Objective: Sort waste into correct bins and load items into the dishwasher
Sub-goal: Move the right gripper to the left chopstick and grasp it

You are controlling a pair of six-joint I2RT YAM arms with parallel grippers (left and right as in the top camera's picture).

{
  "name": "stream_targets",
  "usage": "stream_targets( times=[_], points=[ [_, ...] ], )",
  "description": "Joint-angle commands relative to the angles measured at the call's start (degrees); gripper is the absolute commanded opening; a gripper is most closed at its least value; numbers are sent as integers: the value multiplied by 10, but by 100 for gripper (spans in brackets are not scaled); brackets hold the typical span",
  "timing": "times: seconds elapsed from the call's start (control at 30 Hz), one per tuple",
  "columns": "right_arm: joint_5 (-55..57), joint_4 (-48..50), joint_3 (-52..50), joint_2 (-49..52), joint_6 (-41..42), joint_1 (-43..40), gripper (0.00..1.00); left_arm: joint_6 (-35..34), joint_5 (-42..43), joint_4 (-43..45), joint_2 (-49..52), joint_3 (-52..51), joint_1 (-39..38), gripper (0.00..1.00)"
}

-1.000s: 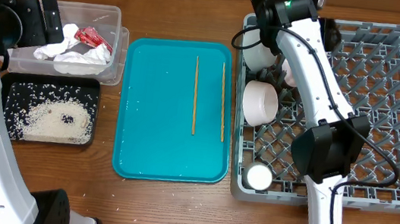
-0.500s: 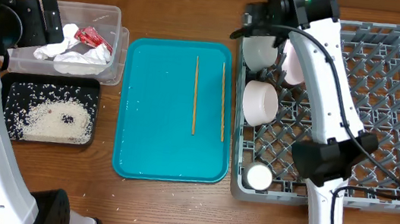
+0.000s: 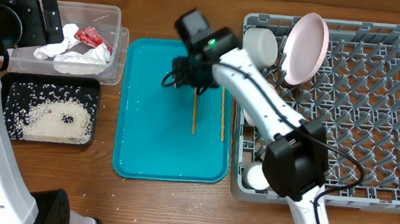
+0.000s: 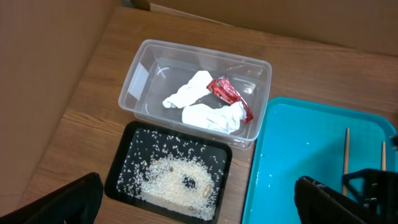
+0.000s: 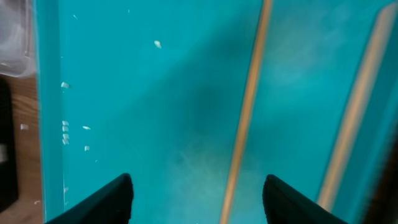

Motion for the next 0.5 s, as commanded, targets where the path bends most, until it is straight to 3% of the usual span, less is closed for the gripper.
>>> stream_targets(
  times=[0.0, 0.33, 0.47],
  points=[
    [14, 38, -55, -7, 35, -6, 62, 11, -7, 1, 3, 3, 2, 100],
    [33, 76, -97, 34, 48, -4, 53, 11, -7, 1, 3, 3, 2, 100],
    [34, 74, -97, 38, 48, -4, 45, 11, -7, 1, 3, 3, 2, 100]
  ],
)
